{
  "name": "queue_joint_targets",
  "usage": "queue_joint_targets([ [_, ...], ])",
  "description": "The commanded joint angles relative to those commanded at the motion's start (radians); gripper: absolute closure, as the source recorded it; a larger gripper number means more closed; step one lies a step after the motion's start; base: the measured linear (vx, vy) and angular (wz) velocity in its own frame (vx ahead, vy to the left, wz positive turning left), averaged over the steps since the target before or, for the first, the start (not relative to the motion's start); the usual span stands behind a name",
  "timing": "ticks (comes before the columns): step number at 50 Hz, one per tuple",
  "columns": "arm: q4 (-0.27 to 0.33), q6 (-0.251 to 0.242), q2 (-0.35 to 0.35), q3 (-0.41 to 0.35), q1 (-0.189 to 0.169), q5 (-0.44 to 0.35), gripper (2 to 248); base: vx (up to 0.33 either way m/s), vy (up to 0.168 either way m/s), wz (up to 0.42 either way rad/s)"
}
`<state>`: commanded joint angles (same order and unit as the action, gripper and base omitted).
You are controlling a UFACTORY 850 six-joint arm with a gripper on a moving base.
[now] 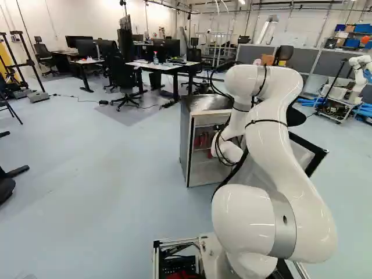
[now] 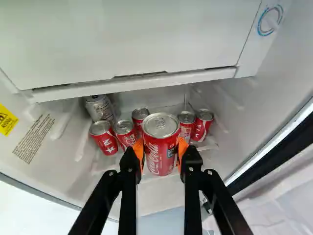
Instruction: Grab a drink from the fridge
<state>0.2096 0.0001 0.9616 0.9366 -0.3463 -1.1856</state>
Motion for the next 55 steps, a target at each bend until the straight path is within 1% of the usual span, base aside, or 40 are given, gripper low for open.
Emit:
queue_joint_targets([
  [32, 0.000, 0.000, -0.197, -0.220, -0.015, 0.000, 159, 0.000, 0.000, 0.000],
  [55, 0.000, 0.000, -0.326, -0.343, -0.021, 0.000, 159, 0.000, 0.000, 0.000],
])
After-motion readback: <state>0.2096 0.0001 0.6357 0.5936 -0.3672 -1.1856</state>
